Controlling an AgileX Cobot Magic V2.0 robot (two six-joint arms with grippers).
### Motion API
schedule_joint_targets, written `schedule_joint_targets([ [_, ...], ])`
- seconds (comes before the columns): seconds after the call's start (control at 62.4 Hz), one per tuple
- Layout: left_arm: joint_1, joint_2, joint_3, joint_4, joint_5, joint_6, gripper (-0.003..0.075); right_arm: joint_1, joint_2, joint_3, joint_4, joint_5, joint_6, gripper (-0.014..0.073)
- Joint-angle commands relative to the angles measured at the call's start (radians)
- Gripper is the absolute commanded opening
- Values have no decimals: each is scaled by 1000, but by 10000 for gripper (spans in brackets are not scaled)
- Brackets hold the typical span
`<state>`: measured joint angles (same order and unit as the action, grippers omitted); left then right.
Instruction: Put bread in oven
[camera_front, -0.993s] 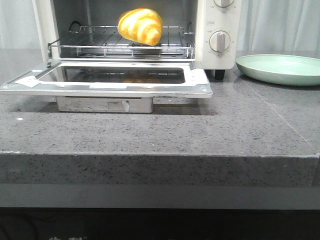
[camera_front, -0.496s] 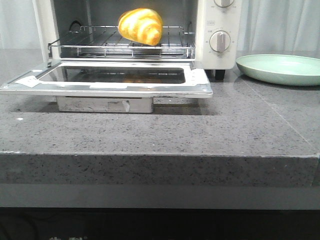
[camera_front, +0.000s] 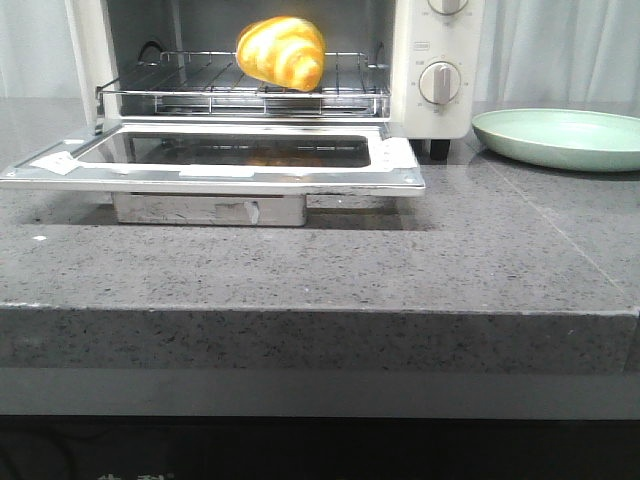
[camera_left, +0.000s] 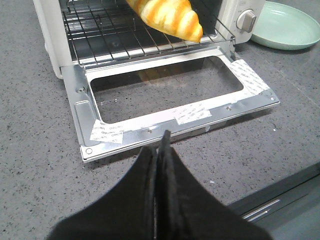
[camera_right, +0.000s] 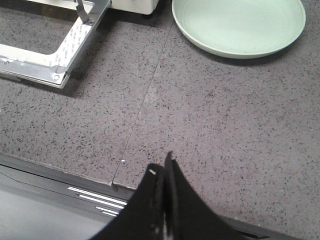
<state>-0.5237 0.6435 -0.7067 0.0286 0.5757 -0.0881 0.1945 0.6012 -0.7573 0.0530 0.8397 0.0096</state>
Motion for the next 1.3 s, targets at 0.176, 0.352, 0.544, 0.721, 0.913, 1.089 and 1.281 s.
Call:
schedule_joint_targets([
  [0.176, 130, -180, 128, -11, -180, -4, -18, -4, 1, -24, -6, -59, -10, -118],
  [0.352, 307, -419, 354, -11, -358, -4, -18, -4, 1, -24, -6, -59, -10, -118],
  [0.544, 450, -587, 564, -56, -485, -4, -18, -4, 1, -24, -6, -59, -10, -118],
  [0.721, 488, -660, 714, -89, -598, -4, -18, -4, 1, -24, -6, -59, -10, -118],
  [0.913, 439, -673, 738, -61, -589, -4, -18, -4, 3, -23, -6, -58, -10, -118],
  [1.089, 432, -673, 738, -56, -616, -4, -18, -4, 3, -23, -6, -59, -10, -118],
  [1.281, 477, -673, 738, -56, -622, -4, -18, -4, 3, -23, -6, -59, -10, -118],
])
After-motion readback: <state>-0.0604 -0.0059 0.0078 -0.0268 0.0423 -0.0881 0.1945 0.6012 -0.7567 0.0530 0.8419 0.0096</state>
